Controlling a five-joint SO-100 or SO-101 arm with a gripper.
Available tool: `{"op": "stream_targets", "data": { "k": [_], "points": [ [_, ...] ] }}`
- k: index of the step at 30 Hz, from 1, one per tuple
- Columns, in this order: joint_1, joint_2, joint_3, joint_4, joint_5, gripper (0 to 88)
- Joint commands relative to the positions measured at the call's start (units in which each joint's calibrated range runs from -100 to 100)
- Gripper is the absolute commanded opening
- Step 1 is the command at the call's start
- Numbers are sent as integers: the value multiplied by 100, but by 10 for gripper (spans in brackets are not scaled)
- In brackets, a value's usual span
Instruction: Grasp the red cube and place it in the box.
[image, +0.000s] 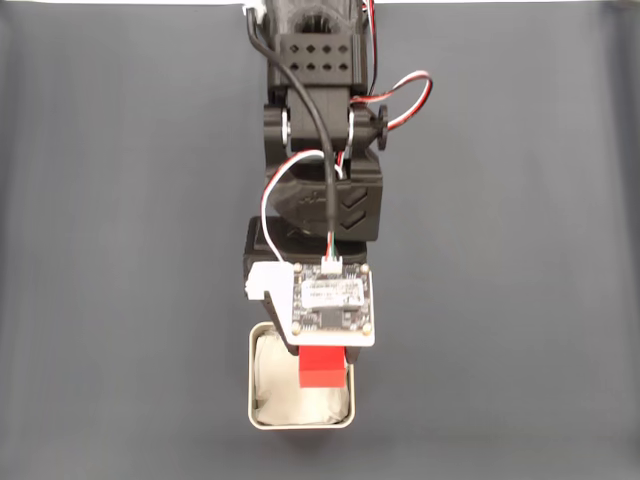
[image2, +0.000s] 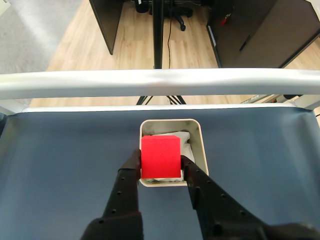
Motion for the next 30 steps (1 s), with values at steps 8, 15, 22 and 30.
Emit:
{"op": "stream_targets", "data": {
  "k": [8,15,22,30],
  "points": [
    [137,144,-318,-254,-34,109],
    [151,291,-290,-368,-29,109],
    [186,386,-290,-442,-5,110],
    [236,430,-263,-524,44,112]
  ]
}}
